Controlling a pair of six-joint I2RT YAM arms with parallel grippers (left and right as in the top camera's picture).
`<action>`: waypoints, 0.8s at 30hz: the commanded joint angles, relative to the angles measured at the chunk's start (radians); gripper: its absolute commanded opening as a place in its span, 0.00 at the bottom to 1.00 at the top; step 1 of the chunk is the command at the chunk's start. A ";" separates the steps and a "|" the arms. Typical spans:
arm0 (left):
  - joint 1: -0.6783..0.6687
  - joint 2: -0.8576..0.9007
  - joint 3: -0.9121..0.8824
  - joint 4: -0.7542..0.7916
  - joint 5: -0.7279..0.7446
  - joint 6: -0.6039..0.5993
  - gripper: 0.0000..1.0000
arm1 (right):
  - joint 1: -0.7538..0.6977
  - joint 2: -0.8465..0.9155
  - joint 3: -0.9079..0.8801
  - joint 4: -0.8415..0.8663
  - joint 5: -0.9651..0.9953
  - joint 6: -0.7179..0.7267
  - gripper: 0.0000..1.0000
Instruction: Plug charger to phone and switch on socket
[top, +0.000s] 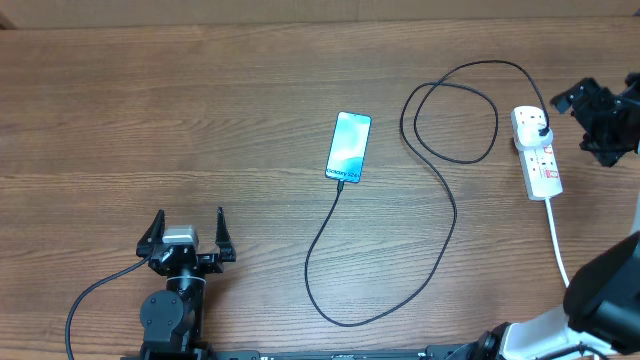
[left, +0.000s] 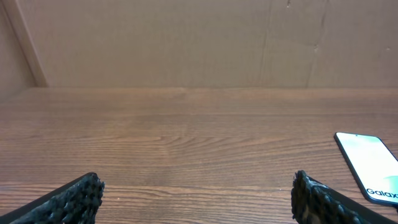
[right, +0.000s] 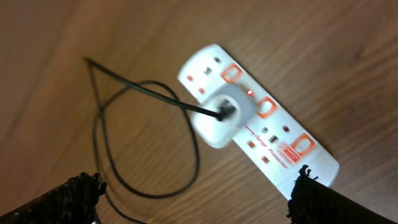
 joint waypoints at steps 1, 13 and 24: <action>0.010 -0.009 -0.004 0.001 0.011 0.023 1.00 | 0.027 -0.072 -0.005 0.032 0.007 -0.007 1.00; 0.010 -0.009 -0.004 0.001 0.011 0.023 1.00 | 0.221 -0.167 -0.005 0.153 0.217 -0.007 1.00; 0.010 -0.009 -0.004 0.001 0.011 0.023 1.00 | 0.346 -0.213 -0.017 0.260 0.380 -0.006 1.00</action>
